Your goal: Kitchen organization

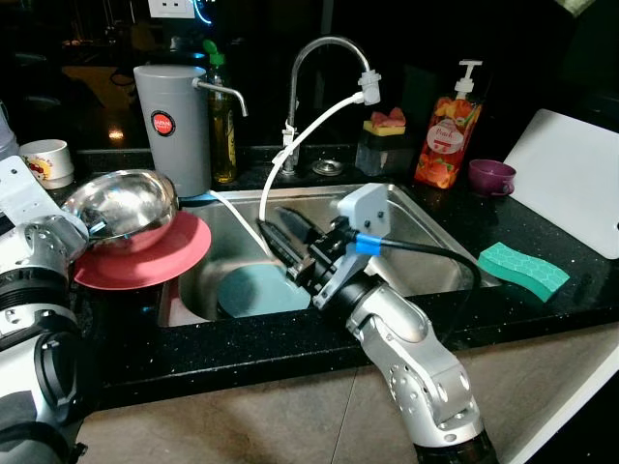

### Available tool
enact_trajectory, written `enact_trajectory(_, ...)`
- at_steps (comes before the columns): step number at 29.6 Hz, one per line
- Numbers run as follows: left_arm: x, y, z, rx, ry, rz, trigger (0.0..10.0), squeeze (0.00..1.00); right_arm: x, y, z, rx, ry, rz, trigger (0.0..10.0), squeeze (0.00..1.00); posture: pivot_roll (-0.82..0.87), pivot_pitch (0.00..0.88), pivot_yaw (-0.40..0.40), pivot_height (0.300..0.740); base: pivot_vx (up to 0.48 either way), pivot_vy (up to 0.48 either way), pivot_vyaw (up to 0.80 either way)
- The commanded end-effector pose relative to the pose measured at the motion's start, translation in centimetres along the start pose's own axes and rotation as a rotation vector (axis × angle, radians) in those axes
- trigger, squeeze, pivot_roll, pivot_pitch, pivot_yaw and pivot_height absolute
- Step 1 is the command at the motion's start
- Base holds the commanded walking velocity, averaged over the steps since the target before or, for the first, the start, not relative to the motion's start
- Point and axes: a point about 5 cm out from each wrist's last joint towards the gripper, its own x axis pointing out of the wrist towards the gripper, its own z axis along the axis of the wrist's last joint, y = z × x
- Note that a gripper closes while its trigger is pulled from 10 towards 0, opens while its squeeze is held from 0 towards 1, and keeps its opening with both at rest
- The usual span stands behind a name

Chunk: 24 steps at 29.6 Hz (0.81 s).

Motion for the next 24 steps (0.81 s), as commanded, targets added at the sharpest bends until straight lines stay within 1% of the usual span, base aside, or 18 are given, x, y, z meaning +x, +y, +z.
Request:
enact_trajectory(1,-0.1,0.1,0.8,0.004,-0.059,0.001,3.1,0.0,-0.2,0.9,-0.7,-0.008,0.045,0.061,10.0,0.0,0.14,0.058,-0.049,0.74,0.0,0.0,0.0)
enact_trajectory(2,-0.3,-0.1,1.2,0.005,-0.085,-0.015,5.9,0.0,-0.3,1.1,-1.0,-0.011,0.066,0.072,10.0,0.0,0.14,0.058,-0.049,0.74,0.0,0.0,0.0)
enact_trajectory(3,-0.4,-0.4,1.4,0.007,-0.108,-0.035,10.0,0.0,-0.4,1.1,-1.2,-0.009,0.079,0.073,10.0,0.0,0.14,0.06,-0.051,0.74,0.0,0.0,0.0)
enact_trajectory(10,-0.4,-0.4,1.4,0.007,-0.108,-0.035,10.0,0.0,-0.4,1.1,-1.2,-0.009,0.079,0.073,10.0,0.0,0.14,0.06,-0.051,0.74,0.0,0.0,0.0)
enact_trajectory(11,-0.5,-0.6,1.6,0.007,-0.122,-0.049,10.0,0.0,-0.4,1.1,-1.4,-0.008,0.086,0.072,10.0,0.0,0.14,0.06,-0.051,0.74,0.0,0.0,0.0)
enact_trajectory(12,-1.3,-2.0,2.1,0.114,-0.222,-0.129,10.0,0.0,-0.4,-0.3,-1.7,-0.013,0.112,-0.033,10.0,0.0,0.13,0.06,-0.05,0.74,0.0,0.0,0.0)
enact_trajectory(13,-2.0,-3.2,2.2,0.195,-0.29,-0.193,10.0,0.0,-0.4,-1.3,-2.0,-0.016,0.13,-0.11,10.0,0.0,0.13,0.06,-0.05,0.74,0.0,0.0,0.0)
enact_trajectory(14,-3.2,-5.3,1.7,0.337,-0.377,-0.31,10.0,0.0,-0.5,-3.0,-2.0,-0.026,0.136,-0.224,10.0,0.0,0.13,0.06,-0.05,0.74,0.0,0.0,0.0)
enact_trajectory(15,-3.2,-5.3,1.7,0.337,-0.377,-0.31,10.0,0.0,-0.5,-3.0,-2.0,-0.026,0.136,-0.224,10.0,0.0,0.13,0.06,-0.05,0.74,0.0,0.0,0.0)
enact_trajectory(17,-3.7,-6.5,0.9,0.395,-0.387,-0.378,10.0,0.0,-0.7,-3.8,-1.5,-0.034,0.113,-0.277,10.0,0.0,0.13,0.063,-0.05,0.74,0.0,0.0,0.0)
enact_trajectory(18,-3.7,-6.5,0.9,0.395,-0.387,-0.378,10.0,0.0,-0.7,-3.8,-1.5,-0.034,0.113,-0.277,10.0,0.0,0.13,0.063,-0.05,0.74,0.0,0.0,0.0)
enact_trajectory(20,-4.1,-7.6,0.2,0.414,-0.38,-0.435,10.0,0.0,-0.9,-4.5,-1.1,-0.045,0.096,-0.324,10.0,0.0,0.12,0.061,-0.049,0.74,0.0,0.0,0.0)
enact_trajectory(21,-4.1,-7.6,0.2,0.414,-0.38,-0.435,10.0,0.0,-0.9,-4.5,-1.1,-0.045,0.096,-0.324,10.0,0.0,0.12,0.061,-0.049,0.74,0.0,0.0,0.0)
enact_trajectory(23,-4.6,-9.3,-0.7,0.441,-0.368,-0.501,10.0,0.0,-1.2,-5.4,-0.8,-0.055,0.082,-0.381,10.0,0.0,0.12,0.059,-0.045,0.74,0.0,0.0,0.0)
enact_trajectory(24,-4.6,-9.3,-0.7,0.441,-0.368,-0.501,10.0,0.0,-1.2,-5.4,-0.8,-0.055,0.082,-0.381,10.0,0.0,0.12,0.059,-0.045,0.74,0.0,0.0,0.0)
